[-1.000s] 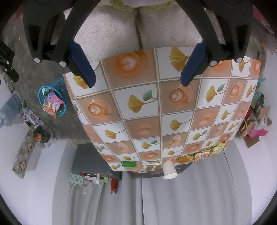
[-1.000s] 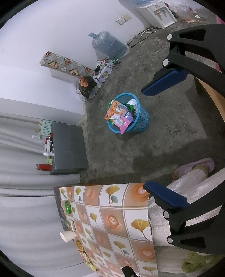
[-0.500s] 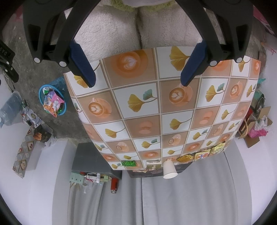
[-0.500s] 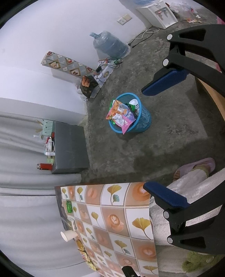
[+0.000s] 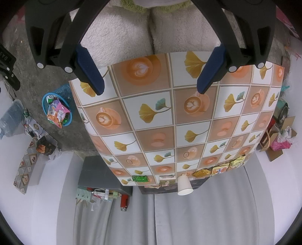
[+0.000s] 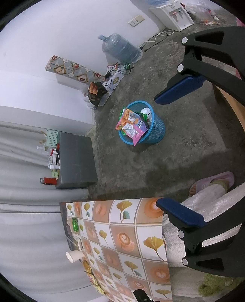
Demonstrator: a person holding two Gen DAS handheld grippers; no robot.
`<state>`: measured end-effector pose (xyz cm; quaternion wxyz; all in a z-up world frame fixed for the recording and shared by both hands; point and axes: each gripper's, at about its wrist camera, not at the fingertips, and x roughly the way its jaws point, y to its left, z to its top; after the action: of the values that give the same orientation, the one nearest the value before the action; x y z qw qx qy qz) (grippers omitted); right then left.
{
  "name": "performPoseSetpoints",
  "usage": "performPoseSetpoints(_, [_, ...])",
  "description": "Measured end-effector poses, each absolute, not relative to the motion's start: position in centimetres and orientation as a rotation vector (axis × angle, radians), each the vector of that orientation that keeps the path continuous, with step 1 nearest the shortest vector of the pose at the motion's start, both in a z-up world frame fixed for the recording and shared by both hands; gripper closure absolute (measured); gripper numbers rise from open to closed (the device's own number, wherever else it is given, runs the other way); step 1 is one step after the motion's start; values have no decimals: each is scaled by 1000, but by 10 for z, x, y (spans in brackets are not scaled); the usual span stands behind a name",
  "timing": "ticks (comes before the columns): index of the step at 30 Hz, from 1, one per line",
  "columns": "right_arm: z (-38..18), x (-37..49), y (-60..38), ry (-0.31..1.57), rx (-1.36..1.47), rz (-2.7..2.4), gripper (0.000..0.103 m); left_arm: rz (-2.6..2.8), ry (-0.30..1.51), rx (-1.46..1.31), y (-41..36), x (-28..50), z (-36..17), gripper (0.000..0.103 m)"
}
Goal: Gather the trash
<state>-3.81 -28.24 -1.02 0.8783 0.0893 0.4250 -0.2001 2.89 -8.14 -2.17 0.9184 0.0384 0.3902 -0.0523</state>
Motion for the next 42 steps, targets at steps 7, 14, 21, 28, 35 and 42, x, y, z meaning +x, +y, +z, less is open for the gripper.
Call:
performPoseSetpoints(7, [-10, -38, -281, 886, 186, -419, 6, -108, 802, 79, -82, 29, -22, 9])
performPoseSetpoints(14, [-11, -38, -281, 887, 186, -419, 7, -107, 803, 77, -81, 29, -22, 9])
performPoseSetpoints(21, [-11, -38, -280, 886, 187, -422, 7, -108, 802, 77, -80, 29, -22, 9])
performPoseSetpoints(28, [-10, -38, -279, 885, 187, -423, 7, -109, 803, 77, -79, 29, -21, 9])
performPoseSetpoints(35, [-10, -38, -279, 885, 187, -424, 6, -110, 801, 77, -80, 28, -21, 9])
performPoseSetpoints(42, [-10, -38, -278, 884, 187, -424, 6, -107, 802, 76, -80, 28, -21, 9])
